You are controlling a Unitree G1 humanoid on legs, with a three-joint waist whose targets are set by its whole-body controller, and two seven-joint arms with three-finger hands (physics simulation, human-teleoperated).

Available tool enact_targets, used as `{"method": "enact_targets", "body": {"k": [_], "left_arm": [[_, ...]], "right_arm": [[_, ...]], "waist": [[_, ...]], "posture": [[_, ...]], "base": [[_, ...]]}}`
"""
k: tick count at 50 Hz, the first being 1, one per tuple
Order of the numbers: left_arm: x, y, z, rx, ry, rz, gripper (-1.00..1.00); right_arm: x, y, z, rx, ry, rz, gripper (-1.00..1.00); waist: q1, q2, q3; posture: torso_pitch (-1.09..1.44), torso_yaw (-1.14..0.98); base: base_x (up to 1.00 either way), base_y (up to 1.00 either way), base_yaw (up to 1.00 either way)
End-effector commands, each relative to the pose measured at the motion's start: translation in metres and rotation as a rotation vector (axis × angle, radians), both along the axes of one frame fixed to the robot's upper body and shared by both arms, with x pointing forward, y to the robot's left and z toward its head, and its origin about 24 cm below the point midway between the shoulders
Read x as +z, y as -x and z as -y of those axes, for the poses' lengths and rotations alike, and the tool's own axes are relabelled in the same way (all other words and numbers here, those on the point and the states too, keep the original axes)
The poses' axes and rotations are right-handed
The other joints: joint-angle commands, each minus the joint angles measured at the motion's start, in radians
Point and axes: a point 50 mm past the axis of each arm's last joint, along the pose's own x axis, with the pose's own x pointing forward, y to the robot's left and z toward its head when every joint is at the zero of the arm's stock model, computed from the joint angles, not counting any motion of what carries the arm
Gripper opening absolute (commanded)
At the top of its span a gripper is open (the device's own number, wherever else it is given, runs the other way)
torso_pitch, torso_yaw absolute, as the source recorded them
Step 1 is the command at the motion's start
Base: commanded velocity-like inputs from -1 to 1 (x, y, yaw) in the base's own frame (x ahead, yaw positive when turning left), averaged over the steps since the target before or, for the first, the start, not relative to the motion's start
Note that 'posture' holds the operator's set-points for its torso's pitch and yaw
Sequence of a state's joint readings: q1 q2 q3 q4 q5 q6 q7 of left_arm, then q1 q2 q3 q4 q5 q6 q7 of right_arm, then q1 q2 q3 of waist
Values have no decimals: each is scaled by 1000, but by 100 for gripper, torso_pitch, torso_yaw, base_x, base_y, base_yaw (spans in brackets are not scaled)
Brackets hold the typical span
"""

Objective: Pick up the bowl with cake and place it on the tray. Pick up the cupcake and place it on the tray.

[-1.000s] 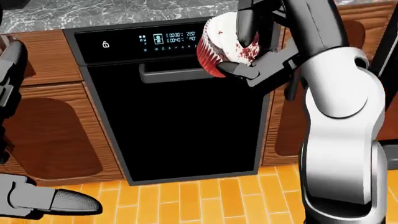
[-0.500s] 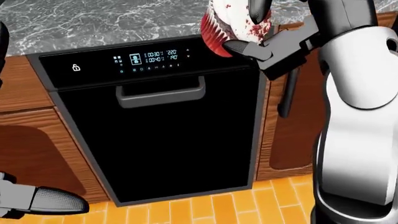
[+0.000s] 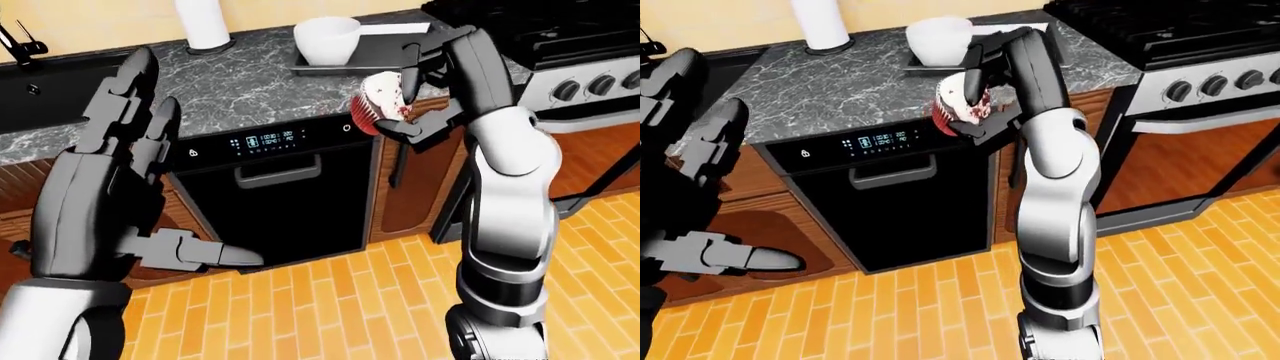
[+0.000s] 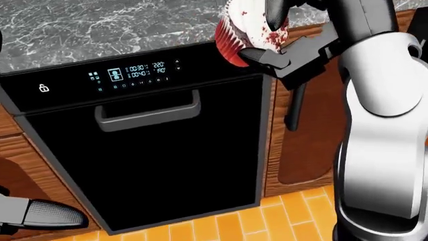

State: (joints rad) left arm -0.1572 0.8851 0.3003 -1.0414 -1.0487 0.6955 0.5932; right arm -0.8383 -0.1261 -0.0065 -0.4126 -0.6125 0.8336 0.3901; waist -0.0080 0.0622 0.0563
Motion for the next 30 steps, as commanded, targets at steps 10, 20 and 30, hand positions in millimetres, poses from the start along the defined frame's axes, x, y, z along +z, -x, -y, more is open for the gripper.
{"method": "enact_targets", "body": {"k": [10,20,30], "left_arm": [[8,3,-1,14,1,61,100],[6,2,-2,15,2,59,100],[6,2,-2,14,2,61,100]], "right_arm": [[15,9,-3,10,15,92,-100],[11,7,-4,11,18,85,-100],[12,7,-5,13,22,90,-100]], "waist": [[6,-13,-25],[13,-76,-16],[22,-63,-12]], "posture": [[0,0],[0,0],[0,0]], "base": [[0,-18,0],[9,-37,0],[13,-21,0]]}}
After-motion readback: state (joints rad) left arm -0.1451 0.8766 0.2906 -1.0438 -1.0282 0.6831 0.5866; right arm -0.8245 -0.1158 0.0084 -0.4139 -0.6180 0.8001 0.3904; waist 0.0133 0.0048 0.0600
